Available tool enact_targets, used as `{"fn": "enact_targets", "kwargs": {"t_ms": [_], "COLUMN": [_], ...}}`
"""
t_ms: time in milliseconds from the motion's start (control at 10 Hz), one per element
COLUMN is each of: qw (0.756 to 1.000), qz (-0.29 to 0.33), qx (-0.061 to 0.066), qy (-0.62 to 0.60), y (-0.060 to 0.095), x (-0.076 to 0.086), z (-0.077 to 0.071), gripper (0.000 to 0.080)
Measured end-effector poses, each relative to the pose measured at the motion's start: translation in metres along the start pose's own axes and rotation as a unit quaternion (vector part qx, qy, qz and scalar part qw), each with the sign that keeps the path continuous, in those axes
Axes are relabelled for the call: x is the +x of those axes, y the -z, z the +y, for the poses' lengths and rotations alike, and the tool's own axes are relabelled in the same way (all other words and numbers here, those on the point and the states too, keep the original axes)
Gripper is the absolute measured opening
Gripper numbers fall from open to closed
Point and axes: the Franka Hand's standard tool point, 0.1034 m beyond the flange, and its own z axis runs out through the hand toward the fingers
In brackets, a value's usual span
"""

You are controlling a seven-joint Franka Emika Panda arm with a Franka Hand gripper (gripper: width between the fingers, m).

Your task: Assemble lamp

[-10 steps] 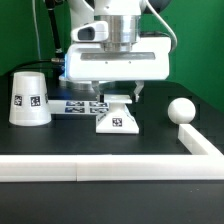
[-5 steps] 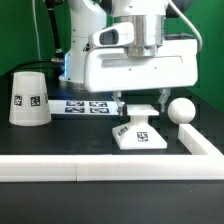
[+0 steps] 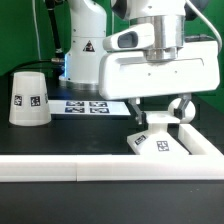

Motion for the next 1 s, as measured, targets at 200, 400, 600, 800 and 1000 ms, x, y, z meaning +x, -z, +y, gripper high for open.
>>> {"fn": "enact_targets", "kwargs": {"t_ms": [200,400,600,800,1000], "qw": [1.0,1.0,1.0,1.0,0.999], "qz": [0.012,0.009,0.01,0.009,0.006], "qx": [0.002,0.002,0.002,0.002,0.001], "qy": [-0.003,-0.018,-0.016,-0.016,-0.047], "y": [-0.003,-0.003,-0.004,-0.004,0.01], "x": [0.021,0.028,0.028,0.028,0.016], "z": [-0.003,-0.003,-0.003,-0.003,-0.005], "gripper": [0.0537,0.0537,0.0568,0.0674,0.0695]}}
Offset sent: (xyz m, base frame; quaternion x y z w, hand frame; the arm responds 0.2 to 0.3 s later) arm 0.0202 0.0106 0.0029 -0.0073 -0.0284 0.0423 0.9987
